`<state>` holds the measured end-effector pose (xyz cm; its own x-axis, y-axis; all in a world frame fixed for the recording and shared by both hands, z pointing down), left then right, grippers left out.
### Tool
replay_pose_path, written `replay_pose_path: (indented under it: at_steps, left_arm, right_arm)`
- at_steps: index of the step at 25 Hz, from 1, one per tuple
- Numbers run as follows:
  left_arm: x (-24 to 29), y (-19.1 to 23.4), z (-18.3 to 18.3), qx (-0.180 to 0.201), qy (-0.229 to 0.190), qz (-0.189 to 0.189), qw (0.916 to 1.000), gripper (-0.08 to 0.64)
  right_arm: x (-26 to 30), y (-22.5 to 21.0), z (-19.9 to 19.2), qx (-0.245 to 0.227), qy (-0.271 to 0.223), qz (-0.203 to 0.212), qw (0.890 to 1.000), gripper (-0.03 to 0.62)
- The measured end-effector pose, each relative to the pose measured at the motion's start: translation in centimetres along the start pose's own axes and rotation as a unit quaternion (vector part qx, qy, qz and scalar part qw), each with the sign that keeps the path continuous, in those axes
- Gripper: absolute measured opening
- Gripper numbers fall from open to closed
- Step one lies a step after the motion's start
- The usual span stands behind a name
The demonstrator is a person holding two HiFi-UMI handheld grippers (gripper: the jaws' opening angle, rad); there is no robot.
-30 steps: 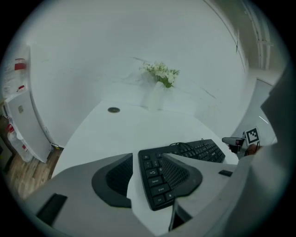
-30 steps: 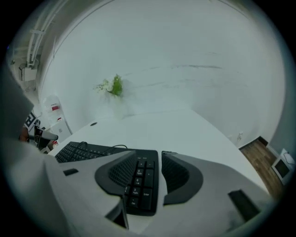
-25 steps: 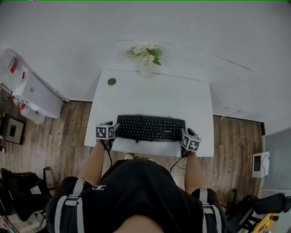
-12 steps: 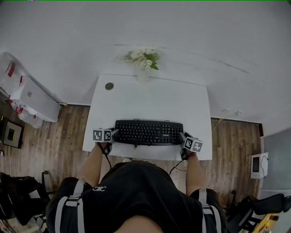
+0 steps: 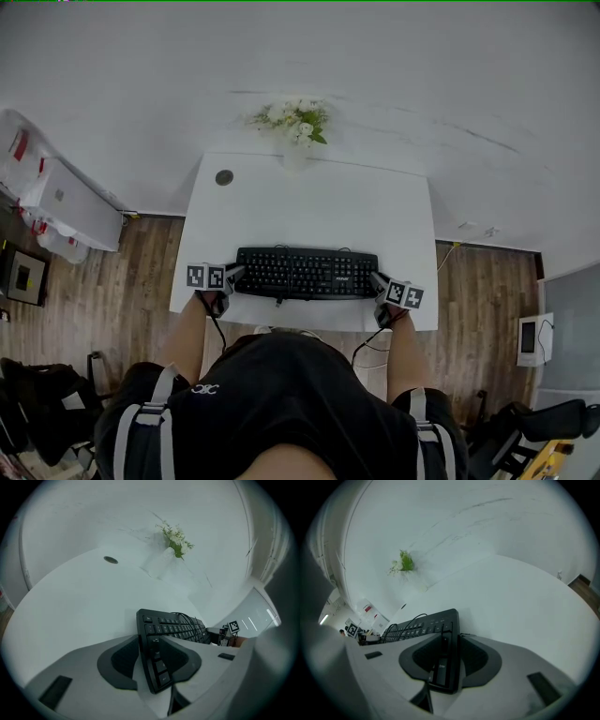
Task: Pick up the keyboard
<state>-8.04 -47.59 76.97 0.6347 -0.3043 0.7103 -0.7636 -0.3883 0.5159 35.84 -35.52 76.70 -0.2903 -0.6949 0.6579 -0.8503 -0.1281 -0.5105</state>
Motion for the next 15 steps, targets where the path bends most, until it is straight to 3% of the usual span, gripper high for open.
replay_pose_path:
  at_steps: [5, 15]
  left_arm:
    - [0.58, 0.21, -0.26, -0.044, 0.009, -0.033, 0.9984, 0.129]
    - [-0.07, 0.03, -0.33, -0.058, 0.021, -0.023, 0.9978, 0.121]
  right_arm:
    - [0.04, -0.09, -0.05, 0.018, 0.003, 0.005, 1.000, 0.127]
    - [-0.14, 0.24, -0.45, 0.010, 0.022, -0.017, 1.000, 0.121]
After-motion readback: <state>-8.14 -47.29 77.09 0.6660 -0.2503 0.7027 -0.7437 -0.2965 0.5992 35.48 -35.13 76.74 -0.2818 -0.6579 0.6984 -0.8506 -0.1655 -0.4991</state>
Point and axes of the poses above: the fingertips, and each gripper's own axes: x forward along the fingers, y to its left, z out of its top, the point moved 3 cm from there along -x, backward along the fingers, and after that the axes turned 2 degrees about z, right-handed, at the moved point
